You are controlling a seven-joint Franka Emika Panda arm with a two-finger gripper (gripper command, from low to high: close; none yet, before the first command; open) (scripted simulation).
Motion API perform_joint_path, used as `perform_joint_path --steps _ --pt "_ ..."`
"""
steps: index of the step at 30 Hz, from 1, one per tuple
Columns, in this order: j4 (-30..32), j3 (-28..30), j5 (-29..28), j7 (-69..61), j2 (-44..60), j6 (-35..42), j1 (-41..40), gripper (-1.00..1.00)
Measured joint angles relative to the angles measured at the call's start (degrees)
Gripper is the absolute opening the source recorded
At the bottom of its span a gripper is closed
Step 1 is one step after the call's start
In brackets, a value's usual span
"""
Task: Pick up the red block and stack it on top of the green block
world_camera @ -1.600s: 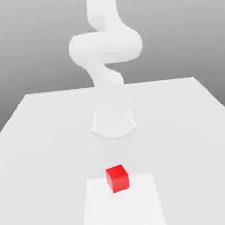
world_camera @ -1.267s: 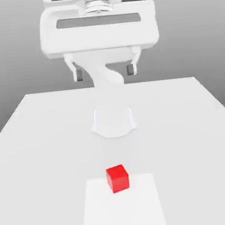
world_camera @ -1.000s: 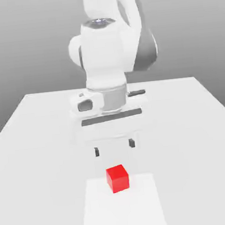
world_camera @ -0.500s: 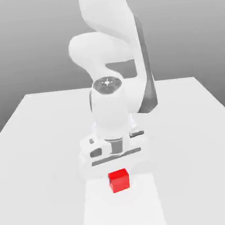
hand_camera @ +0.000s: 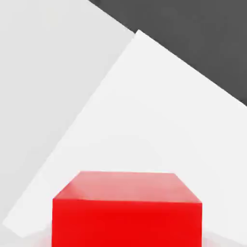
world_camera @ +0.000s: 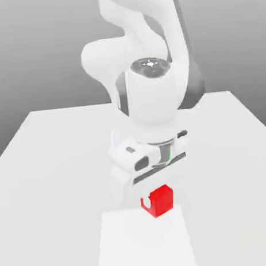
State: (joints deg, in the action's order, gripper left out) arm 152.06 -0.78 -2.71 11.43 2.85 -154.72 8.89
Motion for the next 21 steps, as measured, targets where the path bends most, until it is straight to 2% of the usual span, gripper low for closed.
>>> perform_joint_path --steps 16,19,20,21 --pt "-33.14 -14.35 -6.36 -29.34 19.44 14.72 10.21 -1.00" --pt "-35.22 -13.81 -8.62 -29.71 25.01 11.44 11.99 -1.00" --pt "-35.47 -13.26 -9.32 -29.37 26.87 9.86 12.48 1.00" --pt "-35.47 -13.26 -9.32 -29.37 26.87 9.86 12.48 1.00"
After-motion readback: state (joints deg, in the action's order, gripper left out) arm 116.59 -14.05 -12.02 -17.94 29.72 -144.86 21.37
